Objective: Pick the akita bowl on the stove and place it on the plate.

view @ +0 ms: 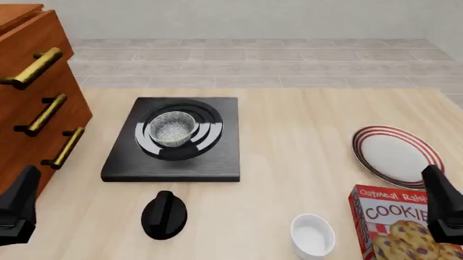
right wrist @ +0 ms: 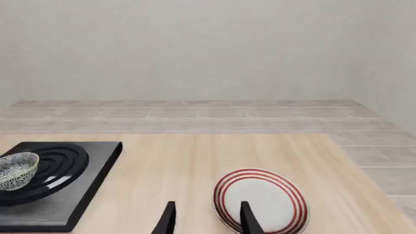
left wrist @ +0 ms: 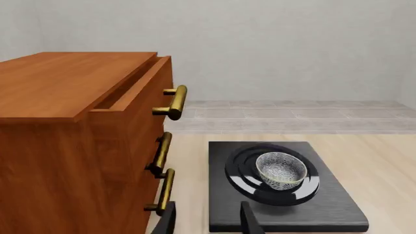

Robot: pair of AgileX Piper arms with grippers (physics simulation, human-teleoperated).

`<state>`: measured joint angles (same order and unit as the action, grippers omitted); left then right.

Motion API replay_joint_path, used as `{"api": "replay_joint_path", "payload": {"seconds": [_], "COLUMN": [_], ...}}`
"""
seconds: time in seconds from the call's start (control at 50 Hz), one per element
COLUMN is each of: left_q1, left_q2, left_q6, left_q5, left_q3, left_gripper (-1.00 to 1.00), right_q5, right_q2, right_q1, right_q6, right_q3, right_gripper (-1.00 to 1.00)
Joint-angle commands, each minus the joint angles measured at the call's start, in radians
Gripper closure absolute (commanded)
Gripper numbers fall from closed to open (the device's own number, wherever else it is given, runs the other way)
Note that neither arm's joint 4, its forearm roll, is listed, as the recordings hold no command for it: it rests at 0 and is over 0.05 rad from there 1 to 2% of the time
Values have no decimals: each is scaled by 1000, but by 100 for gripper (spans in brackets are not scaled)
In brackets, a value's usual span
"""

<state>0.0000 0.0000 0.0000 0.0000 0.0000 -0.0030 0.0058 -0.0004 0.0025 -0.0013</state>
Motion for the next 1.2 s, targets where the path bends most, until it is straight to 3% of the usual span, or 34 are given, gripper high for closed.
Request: {"api": "replay_joint_path", "payload": {"seconds": [0.02, 0.08, 0.14, 0.2, 0.34, 0.46, 0.56, 0.74, 0.76, 0.86, 0.88, 0.92, 1.02, 1.2], "left_q1": [0, 0, 0, 0, 0, 0, 0, 0, 0, 0, 0, 0, 0, 0], "left_q2": [0, 0, 0, 0, 0, 0, 0, 0, 0, 0, 0, 0, 0, 0], "left_q6": [0, 0, 0, 0, 0, 0, 0, 0, 0, 0, 0, 0, 0, 0], "left_q5": [0, 0, 0, 0, 0, 0, 0, 0, 0, 0, 0, 0, 0, 0], "left_q3": [0, 0, 0, 0, 0, 0, 0, 0, 0, 0, 0, 0, 0, 0], "left_gripper": [-100, -100, -100, -100, -100, -100, -100, -100, -100, -100, -100, -100, -100, -100], "right_q5": [-4, -18, -121, -154, -169, -182, -197, -189, -183, -146, -133, -116, -55, -6], "right_q2": [11, 28, 190, 265, 452, 576, 707, 872, 858, 932, 970, 996, 1115, 1204], "right_q1": [3, 2, 8, 12, 77, 127, 182, 236, 238, 270, 275, 290, 351, 399], "right_q6": [-7, -12, -48, -69, -130, -143, -214, -185, -157, -153, -179, -152, -167, -163], "right_q3": [-2, -1, 0, -41, -198, -289, -364, -502, -515, -601, -630, -672, -786, -890], "right_gripper": [-100, -100, -100, -100, -100, -100, -100, -100, -100, -100, -100, -100, -100, -100]}}
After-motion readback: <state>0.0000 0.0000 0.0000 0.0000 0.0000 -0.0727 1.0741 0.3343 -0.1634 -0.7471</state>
